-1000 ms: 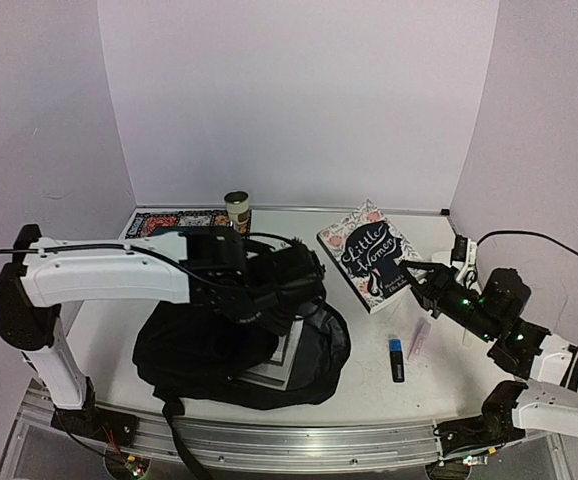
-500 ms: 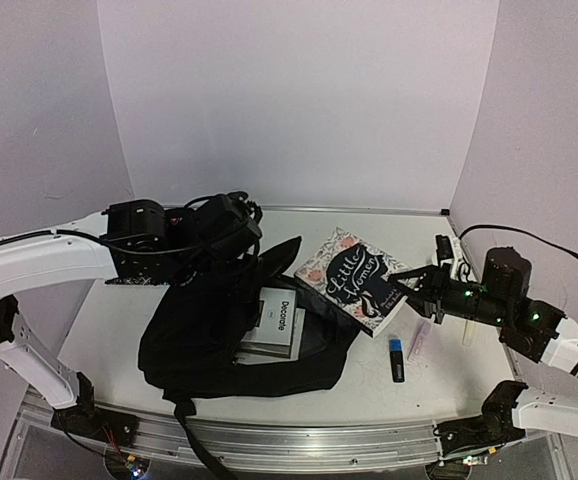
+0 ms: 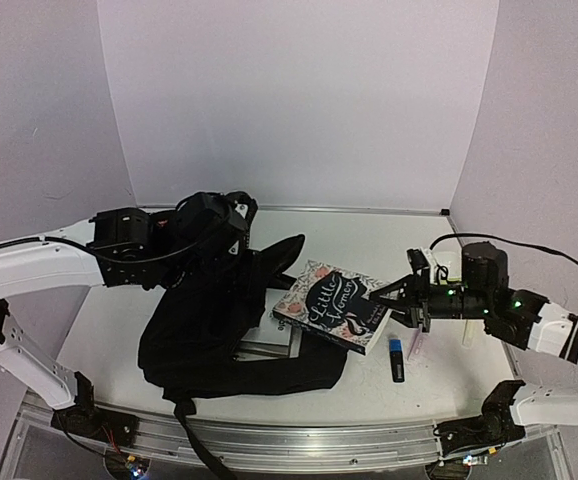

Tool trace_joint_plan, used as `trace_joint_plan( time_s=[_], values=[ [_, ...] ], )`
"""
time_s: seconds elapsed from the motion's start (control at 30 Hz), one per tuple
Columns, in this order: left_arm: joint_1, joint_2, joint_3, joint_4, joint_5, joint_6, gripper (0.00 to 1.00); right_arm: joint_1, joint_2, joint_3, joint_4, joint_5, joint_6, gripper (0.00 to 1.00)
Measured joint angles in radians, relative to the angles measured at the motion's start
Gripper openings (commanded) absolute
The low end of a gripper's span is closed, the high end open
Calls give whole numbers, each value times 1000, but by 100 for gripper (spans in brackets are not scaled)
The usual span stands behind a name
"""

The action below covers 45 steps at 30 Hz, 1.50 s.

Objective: Pack the student bag
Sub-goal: Place the book in the largest pocket of the bag.

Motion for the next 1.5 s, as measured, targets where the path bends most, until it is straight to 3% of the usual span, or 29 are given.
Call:
trace_joint_plan(
  time_s=[0.5, 1.13, 1.43, 1.5],
  values=[
    [4, -21, -85, 140, 95, 18, 0, 119, 459, 241, 147, -135, 19, 0],
    [4, -140, -164, 164, 158, 11, 0, 181, 861, 557, 195, -238, -12, 0],
    [5, -146, -197, 191, 200, -8, 0, 186, 979, 636, 202, -237, -26, 21],
    [5, -156, -207, 194, 196, -17, 0, 187, 980, 636, 201, -235, -35, 30]
  ],
)
